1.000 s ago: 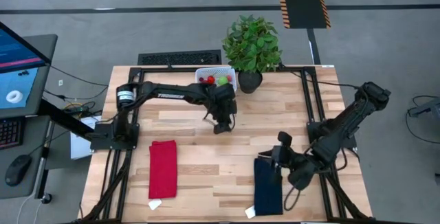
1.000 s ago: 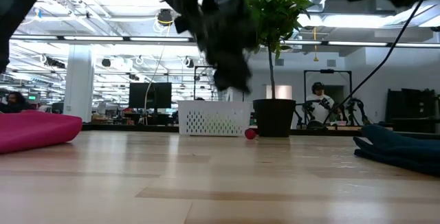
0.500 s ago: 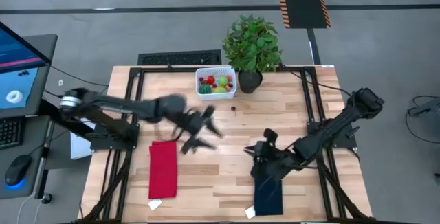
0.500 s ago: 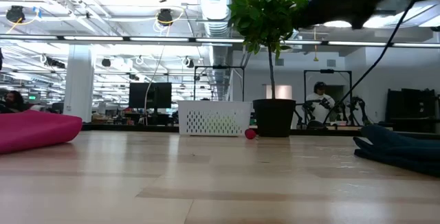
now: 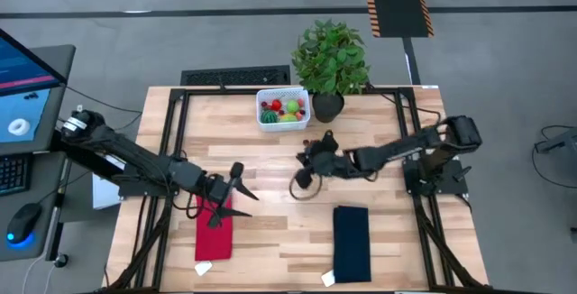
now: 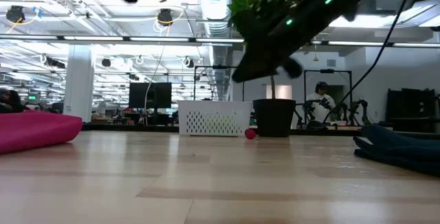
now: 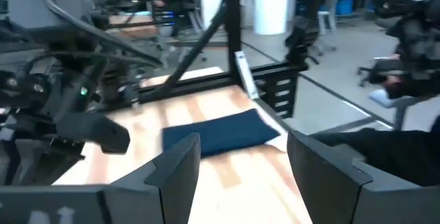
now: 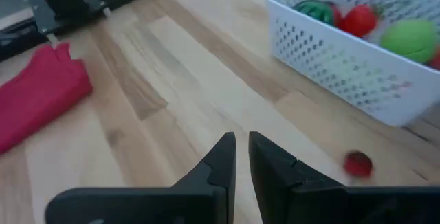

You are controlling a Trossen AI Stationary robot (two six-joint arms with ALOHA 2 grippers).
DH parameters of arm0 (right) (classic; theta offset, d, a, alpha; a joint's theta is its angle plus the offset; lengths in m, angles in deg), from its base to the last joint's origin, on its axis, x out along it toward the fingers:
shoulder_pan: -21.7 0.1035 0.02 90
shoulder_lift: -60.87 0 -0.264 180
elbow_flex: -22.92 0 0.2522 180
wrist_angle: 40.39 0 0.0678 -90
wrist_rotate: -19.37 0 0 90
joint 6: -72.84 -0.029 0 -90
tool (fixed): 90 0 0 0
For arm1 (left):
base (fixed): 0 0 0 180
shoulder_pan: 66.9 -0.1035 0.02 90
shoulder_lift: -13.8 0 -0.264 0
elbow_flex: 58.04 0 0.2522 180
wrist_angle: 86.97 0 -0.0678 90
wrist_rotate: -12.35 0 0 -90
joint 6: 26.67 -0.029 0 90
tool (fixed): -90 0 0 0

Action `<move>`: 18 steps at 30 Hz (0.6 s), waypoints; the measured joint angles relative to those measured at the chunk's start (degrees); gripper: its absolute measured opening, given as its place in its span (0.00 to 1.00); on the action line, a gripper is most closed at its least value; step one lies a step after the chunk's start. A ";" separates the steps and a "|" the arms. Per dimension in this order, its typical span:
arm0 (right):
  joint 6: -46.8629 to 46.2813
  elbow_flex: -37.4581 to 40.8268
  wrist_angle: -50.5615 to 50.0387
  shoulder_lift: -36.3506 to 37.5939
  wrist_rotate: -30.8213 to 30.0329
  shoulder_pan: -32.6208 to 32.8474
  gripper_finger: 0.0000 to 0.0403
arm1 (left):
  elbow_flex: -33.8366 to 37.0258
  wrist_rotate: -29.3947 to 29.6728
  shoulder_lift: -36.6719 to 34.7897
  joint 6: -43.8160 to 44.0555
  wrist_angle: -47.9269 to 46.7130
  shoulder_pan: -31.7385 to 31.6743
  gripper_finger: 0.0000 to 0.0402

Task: Pick and placing Produce into tupperware
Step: Put the red cherry into the white basket

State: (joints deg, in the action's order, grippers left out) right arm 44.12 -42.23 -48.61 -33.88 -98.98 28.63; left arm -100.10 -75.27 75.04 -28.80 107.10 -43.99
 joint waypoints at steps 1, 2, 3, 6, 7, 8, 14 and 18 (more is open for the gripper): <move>0.76 0.04 2.53 -1.08 2.17 -1.35 0.16 | 1.72 1.17 -1.22 -0.01 0.59 -0.17 0.52; 1.40 -0.02 6.45 -2.57 4.55 -2.66 0.16 | 3.57 2.26 -2.68 0.00 0.91 -0.56 0.52; 1.86 -0.17 9.72 -4.04 7.65 -3.78 0.16 | 5.59 3.18 -4.46 0.08 1.54 -1.06 0.52; 1.65 -0.04 14.87 -7.23 11.39 -6.25 0.16 | 11.00 2.53 -9.39 0.38 5.64 -3.25 0.52; 1.09 -0.09 14.78 -7.82 10.72 -6.65 0.16 | 12.45 1.44 -11.34 0.53 6.44 -4.08 0.52; 0.09 -0.05 13.09 -7.90 9.07 -6.96 0.16 | 13.65 0.21 -13.23 0.54 6.47 -4.97 0.52; -8.00 0.10 -1.55 -6.73 -0.31 -7.38 0.16 | 20.38 0.41 -24.24 0.90 1.82 -10.85 0.52; -14.87 0.00 -6.43 -5.75 0.59 -7.47 0.16 | 24.42 1.00 -29.66 1.07 1.09 -14.10 0.52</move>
State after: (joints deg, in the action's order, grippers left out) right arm 29.24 -42.23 -55.04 -39.63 -98.39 21.16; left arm -75.68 -74.27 45.38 -27.73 108.19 -58.09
